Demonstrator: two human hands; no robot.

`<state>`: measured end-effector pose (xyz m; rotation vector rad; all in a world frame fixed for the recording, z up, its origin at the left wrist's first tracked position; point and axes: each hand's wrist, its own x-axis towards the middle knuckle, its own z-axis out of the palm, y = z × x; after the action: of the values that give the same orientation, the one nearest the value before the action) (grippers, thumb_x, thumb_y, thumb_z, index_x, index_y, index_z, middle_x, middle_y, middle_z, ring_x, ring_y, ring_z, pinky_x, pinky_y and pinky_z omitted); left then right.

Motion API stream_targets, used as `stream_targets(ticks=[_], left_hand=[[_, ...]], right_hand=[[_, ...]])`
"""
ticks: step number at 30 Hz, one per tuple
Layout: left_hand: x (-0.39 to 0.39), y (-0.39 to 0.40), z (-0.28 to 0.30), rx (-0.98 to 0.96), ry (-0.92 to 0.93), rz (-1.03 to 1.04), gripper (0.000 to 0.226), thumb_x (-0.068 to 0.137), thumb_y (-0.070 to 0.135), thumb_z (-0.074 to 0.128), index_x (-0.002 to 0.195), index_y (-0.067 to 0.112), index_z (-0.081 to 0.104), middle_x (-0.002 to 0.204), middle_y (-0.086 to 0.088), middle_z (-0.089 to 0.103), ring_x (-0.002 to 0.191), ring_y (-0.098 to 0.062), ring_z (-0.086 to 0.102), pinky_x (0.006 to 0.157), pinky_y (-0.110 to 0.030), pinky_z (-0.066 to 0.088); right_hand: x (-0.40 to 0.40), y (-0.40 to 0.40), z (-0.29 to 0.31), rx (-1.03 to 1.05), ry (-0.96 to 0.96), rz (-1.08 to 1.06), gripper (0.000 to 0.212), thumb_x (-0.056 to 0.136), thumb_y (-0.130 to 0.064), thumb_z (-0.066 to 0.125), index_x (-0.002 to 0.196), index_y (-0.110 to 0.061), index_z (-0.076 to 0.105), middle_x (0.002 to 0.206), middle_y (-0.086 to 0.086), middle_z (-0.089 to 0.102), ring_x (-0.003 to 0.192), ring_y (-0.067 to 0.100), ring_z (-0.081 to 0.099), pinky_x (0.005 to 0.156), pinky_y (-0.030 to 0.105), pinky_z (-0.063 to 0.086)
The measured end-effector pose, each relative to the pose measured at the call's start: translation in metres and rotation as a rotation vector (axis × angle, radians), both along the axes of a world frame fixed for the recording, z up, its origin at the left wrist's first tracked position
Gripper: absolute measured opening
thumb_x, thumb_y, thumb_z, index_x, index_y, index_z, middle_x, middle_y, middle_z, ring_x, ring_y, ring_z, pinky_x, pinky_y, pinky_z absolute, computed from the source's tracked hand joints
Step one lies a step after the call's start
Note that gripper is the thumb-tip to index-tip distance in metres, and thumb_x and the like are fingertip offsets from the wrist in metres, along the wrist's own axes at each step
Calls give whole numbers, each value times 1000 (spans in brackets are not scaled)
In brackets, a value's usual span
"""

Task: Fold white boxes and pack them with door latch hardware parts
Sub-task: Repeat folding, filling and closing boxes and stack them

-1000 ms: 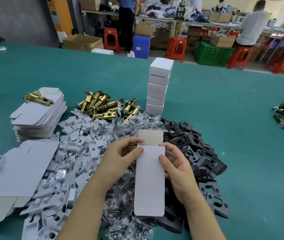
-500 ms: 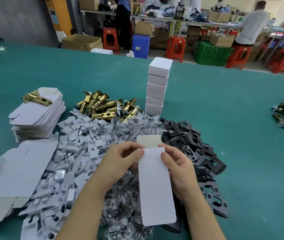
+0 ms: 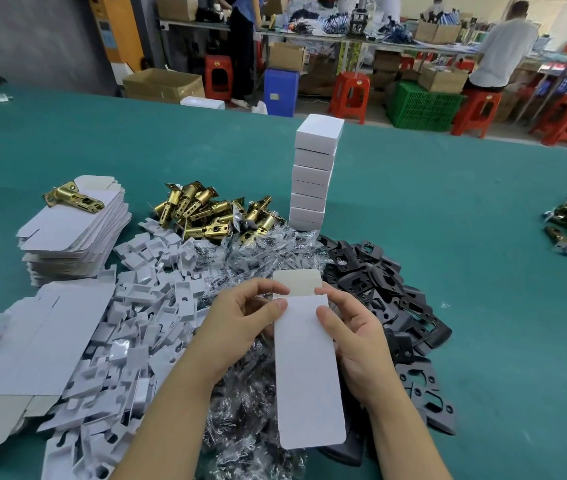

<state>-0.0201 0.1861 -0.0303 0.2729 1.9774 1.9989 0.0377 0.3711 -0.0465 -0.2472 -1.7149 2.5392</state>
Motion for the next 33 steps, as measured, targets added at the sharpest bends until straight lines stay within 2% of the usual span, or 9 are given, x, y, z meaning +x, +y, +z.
stream_targets(ticks=[6,8,12,16,18,20,22,28,33], left_hand=[[-1,-1,-1,-16,19,-3,15,94,14,71,95,27,79,83,-5,75,72,-18,70,63,-23,55],[-1,0,-1,-26,37,-14,16,95,13,69,95,25,80,88,-10,76,77,-23,71,69,-30,58],[-1,2,-1,-45,49,-37,17,96,15,68,96,28,80,93,-13,75,81,-22,70,78,-36,58],[-1,0,-2,-12,23,-43,18,96,18,69,102,31,80,96,-16,74,82,-23,69,76,-35,57],[-2,-1,-3,17,9,-38,20,95,17,70,105,32,79,97,-12,76,83,-23,70,73,-31,59],[-2,-2,-3,55,10,-30,26,93,13,71,108,33,77,99,-8,75,84,-23,70,71,-31,60],[-2,-2,-4,87,32,-27,31,92,9,72,110,34,74,104,-3,74,89,-21,71,70,-34,61],[-4,-1,-5,49,72,-3,47,91,14,74,120,46,57,106,-3,75,86,-20,73,64,-26,57],[-6,-2,-9,-68,138,-17,29,94,15,71,107,41,74,98,5,74,86,-14,71,67,-26,57]], right_hand=[[0,0,0,21,13,14,36,77,-30,81,112,-26,75,100,7,75,84,28,75,64,37,62],[-1,0,-1,27,21,28,34,80,-31,86,112,-26,76,103,6,76,86,27,75,67,38,63],[-3,1,-6,38,10,46,26,84,-32,77,108,-23,77,134,5,66,96,27,72,74,41,62],[-5,4,-10,29,1,69,29,88,-30,71,114,-21,78,144,-13,60,113,27,70,81,45,62],[-5,5,-10,16,2,63,30,88,-27,71,116,-22,78,140,-19,61,116,25,70,76,40,63],[-4,4,-10,13,13,63,32,87,-25,72,119,-25,76,131,-11,68,106,24,73,71,35,62],[-3,4,-9,15,44,62,35,88,-22,73,123,-29,72,121,1,70,96,24,73,67,36,61],[-4,2,-8,71,57,-3,40,86,-20,75,116,-43,61,118,2,70,91,26,74,70,43,62],[0,-1,-2,115,48,7,25,86,-24,73,110,-30,71,104,-3,73,80,22,73,62,34,61]])
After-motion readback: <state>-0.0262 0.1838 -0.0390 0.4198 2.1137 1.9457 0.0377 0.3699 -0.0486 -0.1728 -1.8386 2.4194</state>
